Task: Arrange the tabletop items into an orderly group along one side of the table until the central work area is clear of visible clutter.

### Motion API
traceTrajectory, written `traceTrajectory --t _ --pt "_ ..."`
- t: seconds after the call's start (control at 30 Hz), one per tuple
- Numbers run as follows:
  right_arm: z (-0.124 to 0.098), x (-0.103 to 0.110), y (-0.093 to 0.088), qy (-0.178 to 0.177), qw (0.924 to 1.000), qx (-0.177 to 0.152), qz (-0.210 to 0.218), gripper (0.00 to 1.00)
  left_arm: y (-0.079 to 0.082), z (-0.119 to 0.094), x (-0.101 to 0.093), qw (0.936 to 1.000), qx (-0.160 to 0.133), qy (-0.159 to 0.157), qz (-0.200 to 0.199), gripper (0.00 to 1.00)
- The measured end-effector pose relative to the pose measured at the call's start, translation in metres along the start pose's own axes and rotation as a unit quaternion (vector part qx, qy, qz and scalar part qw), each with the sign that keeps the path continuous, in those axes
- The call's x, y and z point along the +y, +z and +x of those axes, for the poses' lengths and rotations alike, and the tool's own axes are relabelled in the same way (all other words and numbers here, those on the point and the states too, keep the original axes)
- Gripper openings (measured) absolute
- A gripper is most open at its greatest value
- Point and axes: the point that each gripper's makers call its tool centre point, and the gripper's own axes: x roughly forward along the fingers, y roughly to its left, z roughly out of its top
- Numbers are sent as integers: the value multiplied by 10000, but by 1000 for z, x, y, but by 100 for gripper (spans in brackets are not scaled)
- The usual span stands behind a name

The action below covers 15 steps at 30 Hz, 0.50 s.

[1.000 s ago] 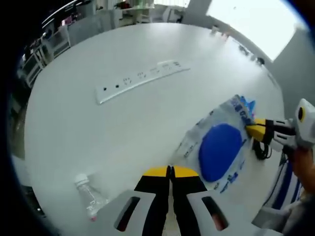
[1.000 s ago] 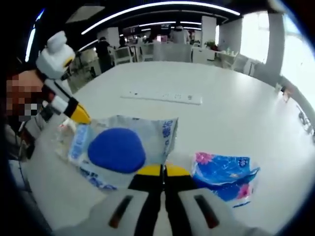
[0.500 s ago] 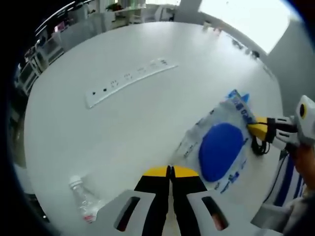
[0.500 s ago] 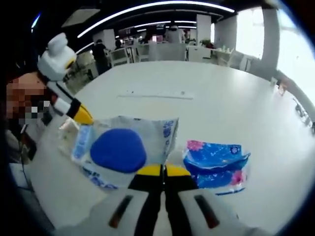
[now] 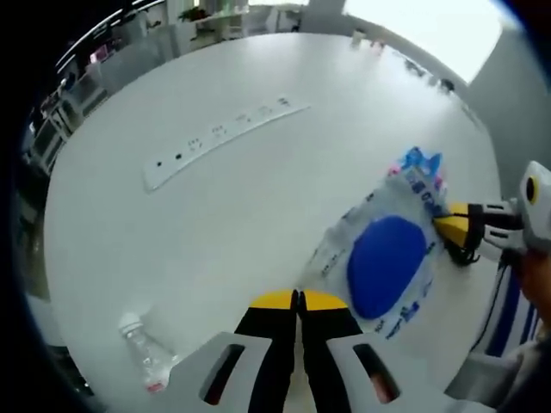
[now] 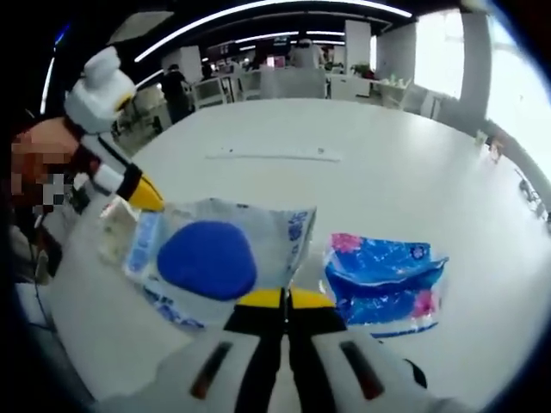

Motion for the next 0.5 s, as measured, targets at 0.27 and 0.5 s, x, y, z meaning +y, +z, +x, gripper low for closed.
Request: traceTrajectory --t 0.27,0.5 --pt "8 -1 -6 -5 10000 89 9 0 -4 9 1 10000 90 1 21 0" --pt "11 -2 -9 5 9999 142 21 0 -5 13 3 9999 129 -3 18 0"
